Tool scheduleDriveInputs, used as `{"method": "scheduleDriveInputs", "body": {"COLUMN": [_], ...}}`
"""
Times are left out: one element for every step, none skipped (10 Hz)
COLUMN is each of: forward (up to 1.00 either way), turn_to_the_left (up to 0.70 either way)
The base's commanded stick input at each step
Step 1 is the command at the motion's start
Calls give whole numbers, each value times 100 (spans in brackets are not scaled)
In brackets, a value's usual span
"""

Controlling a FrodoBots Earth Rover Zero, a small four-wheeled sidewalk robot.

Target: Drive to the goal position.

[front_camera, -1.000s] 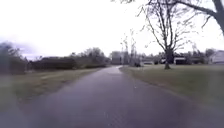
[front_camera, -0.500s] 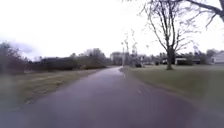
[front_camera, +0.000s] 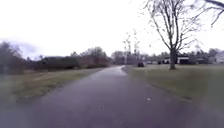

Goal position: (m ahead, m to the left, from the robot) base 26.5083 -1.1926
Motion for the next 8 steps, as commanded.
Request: {"method": "scheduleDriveInputs", "body": {"forward": [100, 100, 100, 100, 100, 100, 100, 100], "turn_to_the_left": [0, 0, 0, 0, 0, 0, 0, 0]}}
